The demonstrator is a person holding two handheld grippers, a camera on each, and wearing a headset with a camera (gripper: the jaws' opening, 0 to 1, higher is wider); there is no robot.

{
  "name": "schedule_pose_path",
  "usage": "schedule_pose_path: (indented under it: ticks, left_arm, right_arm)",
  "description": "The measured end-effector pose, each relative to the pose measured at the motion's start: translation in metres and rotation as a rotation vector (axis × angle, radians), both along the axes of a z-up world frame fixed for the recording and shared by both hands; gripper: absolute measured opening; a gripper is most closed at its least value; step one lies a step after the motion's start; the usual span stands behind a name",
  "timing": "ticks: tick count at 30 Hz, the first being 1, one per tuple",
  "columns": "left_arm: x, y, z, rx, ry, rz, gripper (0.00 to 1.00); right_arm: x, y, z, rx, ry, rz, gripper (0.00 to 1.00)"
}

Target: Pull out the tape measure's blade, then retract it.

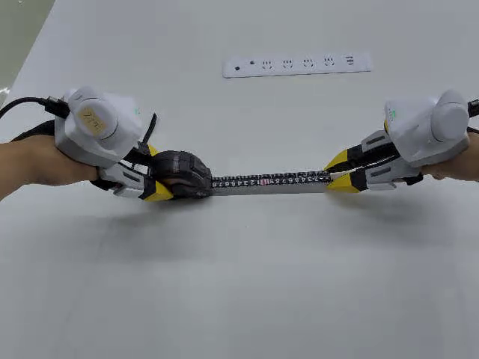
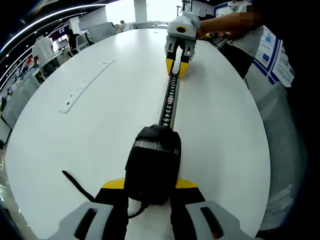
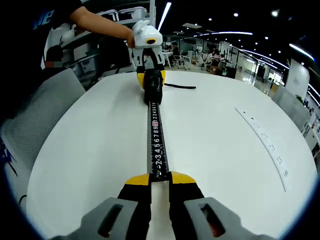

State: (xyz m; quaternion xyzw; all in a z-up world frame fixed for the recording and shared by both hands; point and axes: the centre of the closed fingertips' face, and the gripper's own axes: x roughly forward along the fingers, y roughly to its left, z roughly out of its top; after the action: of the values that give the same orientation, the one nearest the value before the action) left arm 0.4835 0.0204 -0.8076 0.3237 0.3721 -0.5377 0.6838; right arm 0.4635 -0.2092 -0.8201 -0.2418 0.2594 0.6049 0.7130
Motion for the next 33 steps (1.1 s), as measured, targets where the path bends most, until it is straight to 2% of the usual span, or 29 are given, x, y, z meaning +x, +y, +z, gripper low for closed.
schedule_pose_path:
  ticks: [13, 19, 23, 27, 33]
  left_arm:
    - [0.000, -0.001, 0.000, -0.001, -0.001, -0.002, 0.29]
    - [0.000, -0.003, 0.000, -0.002, 0.000, -0.001, 0.29]
    - [0.000, -0.003, 0.000, -0.002, 0.000, 0.000, 0.29]
    - [-0.001, -0.004, 0.001, 0.002, -0.001, 0.002, 0.29]
    - [-0.001, -0.004, 0.001, 0.004, -0.001, 0.009, 0.30]
  right_arm:
    - [-0.002, -0.018, -0.003, -0.028, 0.002, -0.009, 0.11]
    - [-0.004, -0.040, -0.004, -0.054, 0.006, -0.029, 0.11]
    - [-0.004, -0.042, -0.004, -0.056, 0.006, -0.030, 0.11]
    - [-0.004, -0.049, -0.004, -0.083, -0.006, -0.028, 0.11]
    - [-0.003, -0.052, -0.003, -0.082, -0.010, -0.035, 0.11]
